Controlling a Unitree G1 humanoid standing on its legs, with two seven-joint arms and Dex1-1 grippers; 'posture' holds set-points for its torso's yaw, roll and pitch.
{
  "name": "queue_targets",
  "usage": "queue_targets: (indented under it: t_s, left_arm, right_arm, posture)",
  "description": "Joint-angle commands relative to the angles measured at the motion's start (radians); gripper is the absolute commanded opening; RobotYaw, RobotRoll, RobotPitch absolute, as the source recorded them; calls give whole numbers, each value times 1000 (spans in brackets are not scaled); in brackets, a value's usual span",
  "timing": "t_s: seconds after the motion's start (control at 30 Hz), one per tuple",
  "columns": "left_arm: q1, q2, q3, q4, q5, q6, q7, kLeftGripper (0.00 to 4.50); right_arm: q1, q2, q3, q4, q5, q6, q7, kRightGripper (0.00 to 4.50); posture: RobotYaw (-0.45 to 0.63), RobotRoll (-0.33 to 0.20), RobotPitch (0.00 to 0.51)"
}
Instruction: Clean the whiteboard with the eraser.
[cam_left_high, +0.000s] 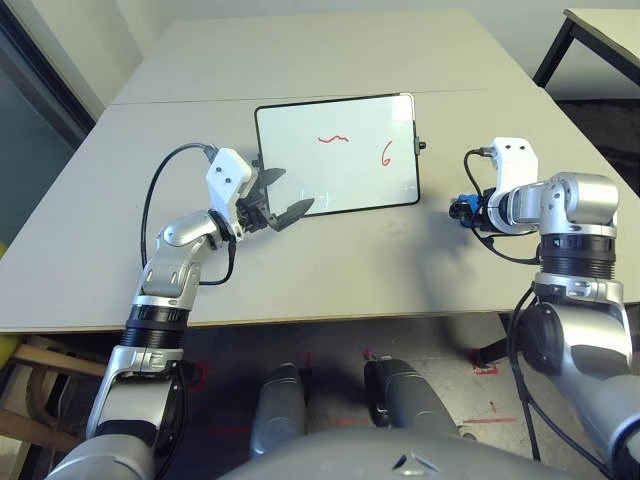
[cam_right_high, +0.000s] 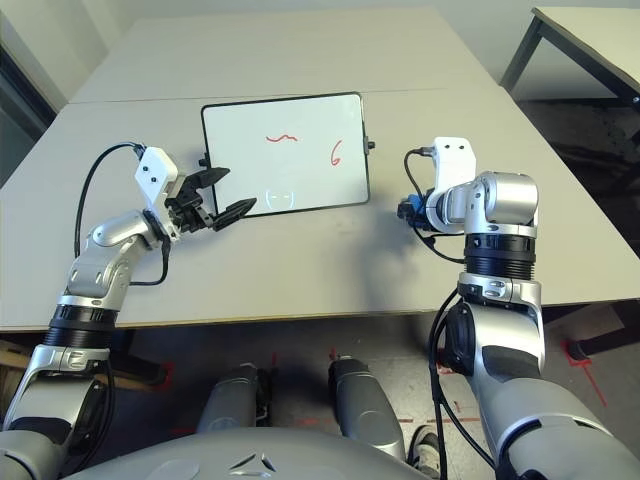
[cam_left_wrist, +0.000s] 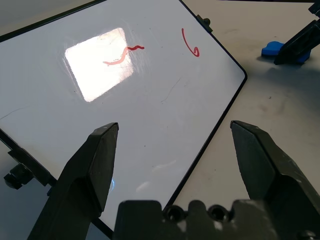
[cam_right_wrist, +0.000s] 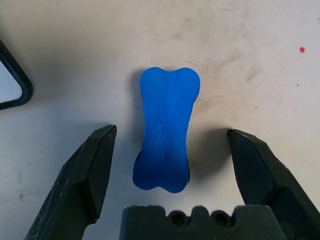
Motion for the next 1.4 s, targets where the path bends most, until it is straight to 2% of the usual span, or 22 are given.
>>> queue_targets:
  t_s: [0.03, 0.1, 0.33, 0.4, 0.63, 0.77, 0.83, 0.93, 1.13, 1.4]
  left_arm:
    - [7, 0, -3, 8, 10, -11, -7, 4500]
    - [5, 0, -3, 11, 10, -12, -8, 4500]
    - [-2, 0, -4, 16, 10, -12, -9, 4500]
    - [-3, 0, -4, 18, 10, -12, -8, 4500]
    - [-12, 2, -3, 23, 11, -12, -9, 4500]
    - [-25, 9, 1, 28, 11, -11, -12, 4500]
    - [-32, 10, 0, 35, 13, -13, -14, 4500]
    - [-45, 15, 2, 48, 16, -18, -19, 4500]
    - [-53, 12, -2, 50, 20, -22, -21, 4500]
    - [-34, 6, -1, 19, 19, -15, -13, 4500]
  right_arm:
    - [25, 9, 13, 32, -10, -24, -4, 4072]
    - [30, 7, 18, 38, -12, -31, -1, 3477]
    - [44, -9, 59, 37, -16, -49, 21, 883]
    - [49, -22, 86, 28, -14, -60, 39, 407]
    - [33, -182, 390, -96, -35, -230, 237, 399]
    - [-68, -286, 603, -145, -99, -365, 383, 399]
    - [-102, -305, 656, -134, -122, -405, 430, 399]
    - [-200, -336, 801, -106, -208, -526, 550, 399]
    - [-323, -309, 933, 24, -328, -730, 714, 399]
    - [-413, -239, 946, 254, -443, -926, 809, 399]
  posture:
    - [-174, 0, 65]
    - [-179, 0, 67]
    - [-179, 0, 68]
    - [-179, 0, 68]
    - [-183, 0, 67]
    - [-190, 0, 65]
    - [-190, 0, 62]
    - [-193, 0, 57]
    - [-180, 0, 48]
    - [-155, 0, 49]
